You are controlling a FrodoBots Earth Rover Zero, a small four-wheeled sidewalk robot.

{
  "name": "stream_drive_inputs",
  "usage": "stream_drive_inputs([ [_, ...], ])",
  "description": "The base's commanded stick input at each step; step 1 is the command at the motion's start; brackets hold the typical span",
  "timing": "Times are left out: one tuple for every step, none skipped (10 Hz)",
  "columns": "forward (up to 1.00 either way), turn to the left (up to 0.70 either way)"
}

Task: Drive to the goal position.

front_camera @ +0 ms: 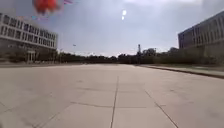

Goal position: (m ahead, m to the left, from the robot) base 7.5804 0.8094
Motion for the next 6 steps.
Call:
stream_drive_inputs([
  [0.7,-0.02],
  [0.7,-0.02],
  [0.7,-0.02],
  [0.7,-0.02],
  [0.7,-0.02],
  [0.7,-0.02],
])
